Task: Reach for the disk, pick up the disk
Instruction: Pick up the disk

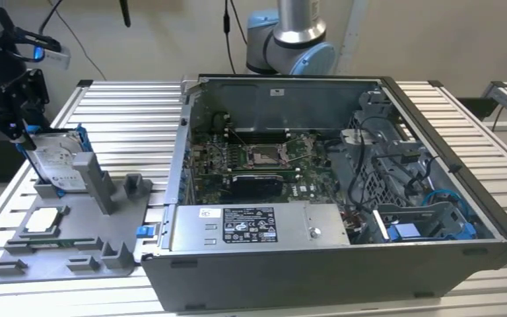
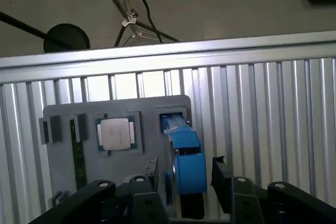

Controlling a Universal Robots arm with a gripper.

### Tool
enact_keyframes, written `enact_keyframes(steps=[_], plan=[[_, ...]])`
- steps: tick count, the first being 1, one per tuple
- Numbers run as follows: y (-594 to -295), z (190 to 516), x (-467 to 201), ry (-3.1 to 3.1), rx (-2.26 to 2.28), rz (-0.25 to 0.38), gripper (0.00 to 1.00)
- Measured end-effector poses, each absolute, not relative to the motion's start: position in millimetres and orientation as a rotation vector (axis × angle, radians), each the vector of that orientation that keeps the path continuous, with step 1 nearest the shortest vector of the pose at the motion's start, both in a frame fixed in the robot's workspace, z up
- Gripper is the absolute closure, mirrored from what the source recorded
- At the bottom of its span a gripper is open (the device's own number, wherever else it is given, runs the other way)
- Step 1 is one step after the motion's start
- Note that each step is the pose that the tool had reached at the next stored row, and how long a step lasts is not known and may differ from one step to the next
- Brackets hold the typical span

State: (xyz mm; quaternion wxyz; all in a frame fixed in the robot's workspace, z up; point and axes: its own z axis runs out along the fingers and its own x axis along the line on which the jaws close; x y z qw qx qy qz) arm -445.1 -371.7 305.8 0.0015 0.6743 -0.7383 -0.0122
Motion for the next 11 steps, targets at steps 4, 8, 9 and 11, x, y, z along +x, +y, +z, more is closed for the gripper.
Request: enact_keyframes(steps=[4, 8, 9, 11], plan=[[-372, 298, -445, -2.291, 2.146, -0.037, 0.0], [-372, 291, -445, -2.269, 2.17, -0.036, 0.0], [-372, 289, -445, -2.265, 2.175, -0.035, 0.0], [-372, 286, -445, -2.258, 2.183, -0.035, 0.0]])
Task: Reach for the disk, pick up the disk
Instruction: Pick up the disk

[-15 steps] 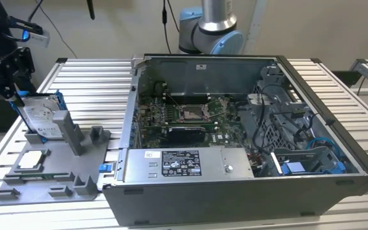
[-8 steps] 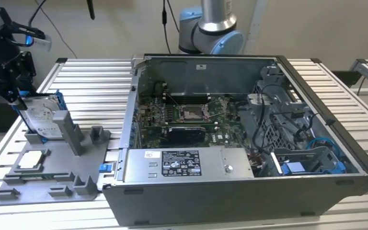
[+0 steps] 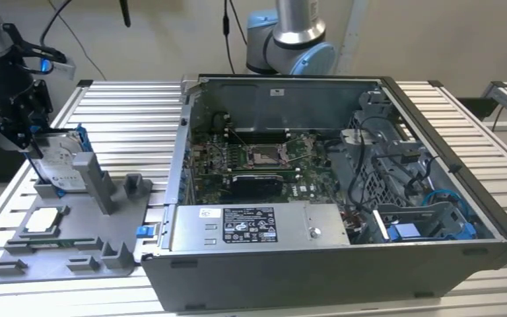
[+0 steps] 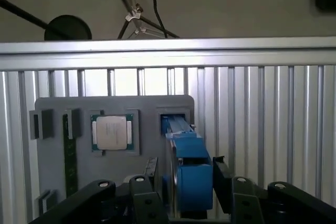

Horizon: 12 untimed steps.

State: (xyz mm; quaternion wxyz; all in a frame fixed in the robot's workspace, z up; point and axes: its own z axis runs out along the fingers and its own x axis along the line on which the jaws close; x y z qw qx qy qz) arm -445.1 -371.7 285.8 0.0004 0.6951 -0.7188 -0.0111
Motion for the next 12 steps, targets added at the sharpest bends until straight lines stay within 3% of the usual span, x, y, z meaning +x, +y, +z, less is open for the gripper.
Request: enact_keyframes(steps=[12], plan=[[-372, 269, -445, -2.231, 2.219, -0.038, 0.0]])
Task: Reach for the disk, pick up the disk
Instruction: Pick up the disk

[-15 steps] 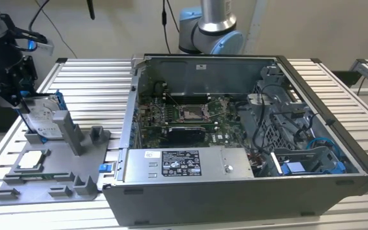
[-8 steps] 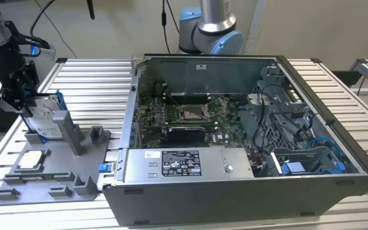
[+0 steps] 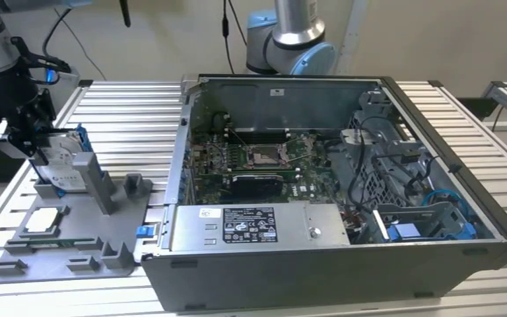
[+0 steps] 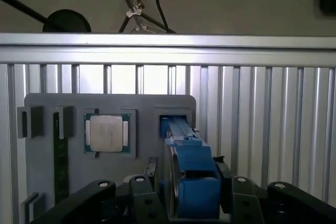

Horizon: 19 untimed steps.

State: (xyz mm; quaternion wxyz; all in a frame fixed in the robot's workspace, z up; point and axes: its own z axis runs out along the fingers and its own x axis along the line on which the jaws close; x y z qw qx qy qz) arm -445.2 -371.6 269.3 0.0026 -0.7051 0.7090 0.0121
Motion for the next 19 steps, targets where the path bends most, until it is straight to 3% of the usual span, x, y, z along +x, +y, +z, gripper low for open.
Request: enact_keyframes(steps=[19], plan=[[-371.7, 266.5, -445.2, 2.216, -2.214, 0.043, 0.0]])
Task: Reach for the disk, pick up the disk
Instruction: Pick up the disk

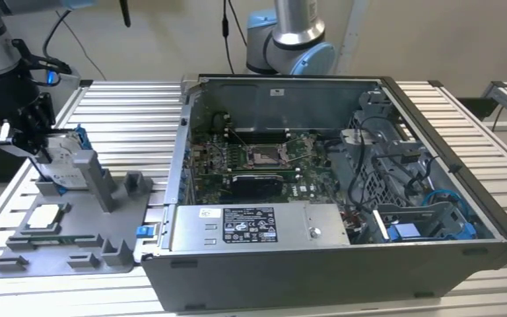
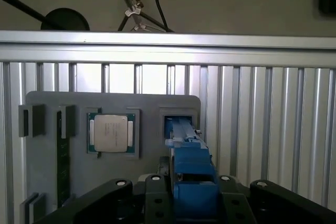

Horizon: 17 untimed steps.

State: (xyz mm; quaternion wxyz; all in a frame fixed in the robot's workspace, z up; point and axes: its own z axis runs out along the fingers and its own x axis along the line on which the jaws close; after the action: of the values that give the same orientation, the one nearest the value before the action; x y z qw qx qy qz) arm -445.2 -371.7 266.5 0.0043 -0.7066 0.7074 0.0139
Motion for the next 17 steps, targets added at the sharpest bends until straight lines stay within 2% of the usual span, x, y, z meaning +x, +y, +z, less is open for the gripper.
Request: enact_keyframes(steps=[13, 14, 17], plan=[[-371.7, 266.3, -445.2, 2.217, -2.214, 0.043, 0.0], [-371.7, 266.3, -445.2, 2.216, -2.214, 0.043, 1.0], [-371.5, 266.1, -445.1, 2.217, -2.215, 0.041, 1.0]])
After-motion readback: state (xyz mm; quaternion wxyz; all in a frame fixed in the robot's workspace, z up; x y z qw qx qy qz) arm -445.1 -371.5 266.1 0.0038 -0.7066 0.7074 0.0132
